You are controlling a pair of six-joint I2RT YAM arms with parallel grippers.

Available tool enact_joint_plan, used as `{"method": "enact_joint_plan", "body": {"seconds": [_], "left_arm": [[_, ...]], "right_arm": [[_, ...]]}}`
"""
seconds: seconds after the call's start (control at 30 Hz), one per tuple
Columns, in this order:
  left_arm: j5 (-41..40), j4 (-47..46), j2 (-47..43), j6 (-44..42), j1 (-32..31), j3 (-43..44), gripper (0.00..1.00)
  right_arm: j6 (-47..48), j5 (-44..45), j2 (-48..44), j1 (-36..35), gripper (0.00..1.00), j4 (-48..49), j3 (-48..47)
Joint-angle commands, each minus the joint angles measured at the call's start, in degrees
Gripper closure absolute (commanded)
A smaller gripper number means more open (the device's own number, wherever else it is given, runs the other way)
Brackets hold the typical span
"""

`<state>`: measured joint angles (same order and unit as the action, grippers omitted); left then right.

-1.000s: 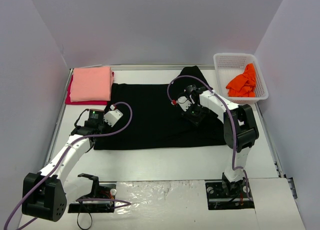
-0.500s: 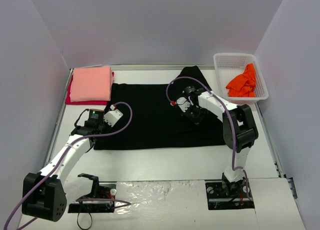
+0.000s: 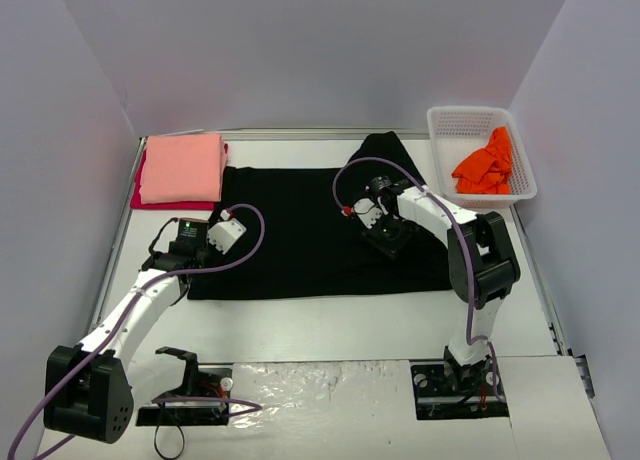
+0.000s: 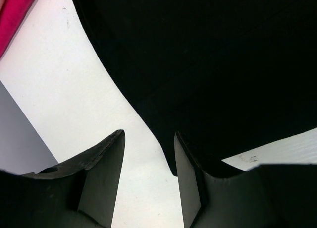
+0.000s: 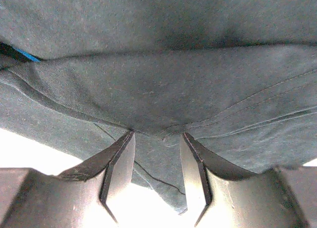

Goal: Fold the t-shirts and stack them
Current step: Fold the flattened tshirt in 1/3 of the way

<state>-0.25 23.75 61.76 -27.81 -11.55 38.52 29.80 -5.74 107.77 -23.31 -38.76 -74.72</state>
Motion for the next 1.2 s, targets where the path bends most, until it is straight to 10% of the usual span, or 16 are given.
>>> {"method": "enact_joint_plan", "body": {"seconds": [0.0, 0.47, 0.83, 1.17], "left_arm": [[-0.2, 0.4, -0.9, 0.7, 0.3, 0.0, 0.57], [0.3, 0.9, -0.6, 0.8, 0.3, 0.1, 0.57], [1.7, 1.7, -1.3, 0.5, 0.3, 0.1, 0.57], [1.8, 1.8, -0.7, 0.5, 0.2, 0.3, 0.57]], "right_arm": [[0.1, 1.1, -2.1, -0.3, 0.62, -2.4, 1.2], [-0.3, 2.7, -1.9, -0.2, 0.64, -1.1, 3.0], [-1.9, 5.0, -2.6, 0.0, 0.99, 0.3, 1.2], [-2.0, 5.6, -3.1, -0.3, 1.00, -0.5, -1.8]]}}
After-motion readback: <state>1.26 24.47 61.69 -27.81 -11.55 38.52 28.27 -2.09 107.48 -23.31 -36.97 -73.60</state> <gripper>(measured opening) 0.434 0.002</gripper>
